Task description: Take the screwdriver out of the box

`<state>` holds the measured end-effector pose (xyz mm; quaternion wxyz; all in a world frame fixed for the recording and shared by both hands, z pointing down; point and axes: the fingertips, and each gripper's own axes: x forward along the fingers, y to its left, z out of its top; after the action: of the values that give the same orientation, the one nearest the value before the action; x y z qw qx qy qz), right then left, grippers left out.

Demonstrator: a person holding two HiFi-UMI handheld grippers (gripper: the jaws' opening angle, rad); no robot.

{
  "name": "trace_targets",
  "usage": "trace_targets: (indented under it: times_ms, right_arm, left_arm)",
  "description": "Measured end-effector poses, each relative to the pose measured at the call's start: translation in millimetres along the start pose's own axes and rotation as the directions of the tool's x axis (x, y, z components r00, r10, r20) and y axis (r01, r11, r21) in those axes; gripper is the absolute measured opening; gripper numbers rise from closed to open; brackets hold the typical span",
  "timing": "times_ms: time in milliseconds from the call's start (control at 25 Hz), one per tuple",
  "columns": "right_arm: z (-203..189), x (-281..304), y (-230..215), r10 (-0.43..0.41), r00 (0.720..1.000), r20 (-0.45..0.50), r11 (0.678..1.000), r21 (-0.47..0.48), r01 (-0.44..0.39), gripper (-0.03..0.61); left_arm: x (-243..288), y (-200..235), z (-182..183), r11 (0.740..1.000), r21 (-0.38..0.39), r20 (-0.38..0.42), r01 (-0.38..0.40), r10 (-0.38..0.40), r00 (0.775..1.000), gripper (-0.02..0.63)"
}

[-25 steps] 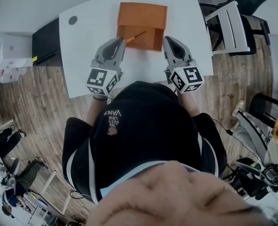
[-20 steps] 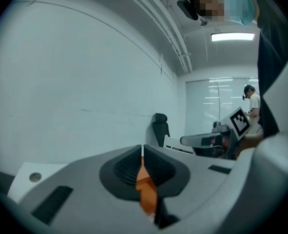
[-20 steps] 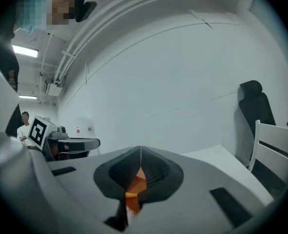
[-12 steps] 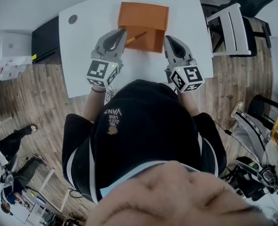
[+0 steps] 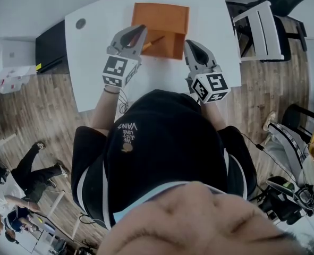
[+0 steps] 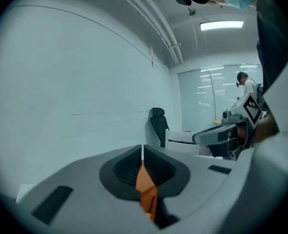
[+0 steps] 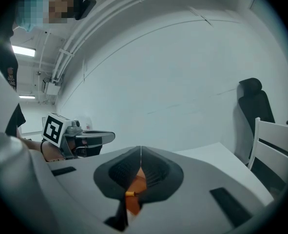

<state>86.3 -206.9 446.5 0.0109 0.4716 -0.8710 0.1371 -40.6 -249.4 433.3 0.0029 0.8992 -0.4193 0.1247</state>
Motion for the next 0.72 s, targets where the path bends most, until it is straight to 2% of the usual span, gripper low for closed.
trace_targets:
  times_ms: [360, 720]
  right_arm:
    - [-4.3, -0.3, -1.5, -0.001, 1.000, -0.009, 1.000, 0.006, 0.001, 0.012]
    - [-9.7, -1.2, -5.6, -0.005, 1.000, -0.017, 1.000, 0.015, 0.005, 0.012]
  left_arm:
    - [24.8, -1.8, -52.0, 0.999, -0.003, -0.161, 0.036, -0.036, 0.986, 0.025]
    - [37.6, -1.2, -88.0, 0.999, 0.001, -0.262, 0.046, -0.044, 0.964, 0.026]
